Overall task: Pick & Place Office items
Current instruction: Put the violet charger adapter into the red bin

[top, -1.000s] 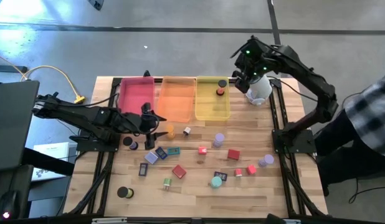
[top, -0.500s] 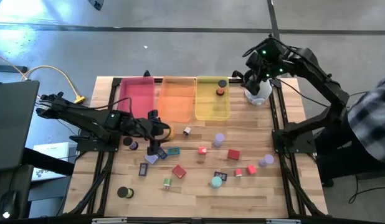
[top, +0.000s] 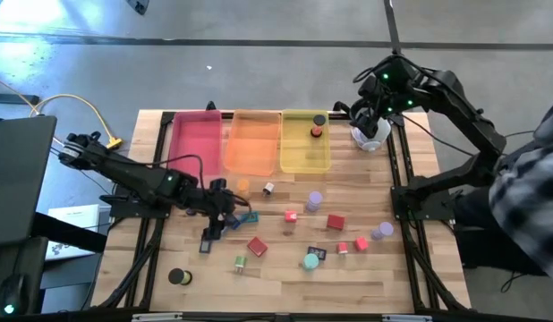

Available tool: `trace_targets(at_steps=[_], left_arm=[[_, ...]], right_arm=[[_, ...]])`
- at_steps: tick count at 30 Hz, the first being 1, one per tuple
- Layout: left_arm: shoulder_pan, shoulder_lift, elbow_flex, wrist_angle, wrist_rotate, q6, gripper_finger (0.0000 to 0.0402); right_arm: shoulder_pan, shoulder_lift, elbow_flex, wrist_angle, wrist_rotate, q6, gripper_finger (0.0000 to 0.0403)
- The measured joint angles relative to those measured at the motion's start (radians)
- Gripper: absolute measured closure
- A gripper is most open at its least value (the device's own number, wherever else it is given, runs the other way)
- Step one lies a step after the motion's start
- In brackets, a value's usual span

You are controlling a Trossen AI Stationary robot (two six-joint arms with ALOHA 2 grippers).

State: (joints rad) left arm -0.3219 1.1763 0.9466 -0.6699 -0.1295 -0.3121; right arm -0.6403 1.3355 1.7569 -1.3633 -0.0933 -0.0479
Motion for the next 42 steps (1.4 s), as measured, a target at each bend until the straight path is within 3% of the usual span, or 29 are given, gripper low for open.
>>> trace_targets(at_steps=[12, 27, 42], left_arm=[[-0.036, 0.017, 0.0, -0.107, 0.036, -0.003, 0.0147], [-0.037, 0.227, 0.0, -0.177, 0.121, 0.087, 0.0147], [-0.049, 0.356, -0.004, -0.212, 0.134, 0.112, 0.0148]], right_arm=[[0.002, 0.0, 0.0, 0.004, -0.019, 0.002, 0.0062], [0.078, 0.0, 0.0, 0.005, -0.011, 0.002, 0.0062], [0.117, 0.001, 0.0, 0.02, -0.01, 0.035, 0.0062]])
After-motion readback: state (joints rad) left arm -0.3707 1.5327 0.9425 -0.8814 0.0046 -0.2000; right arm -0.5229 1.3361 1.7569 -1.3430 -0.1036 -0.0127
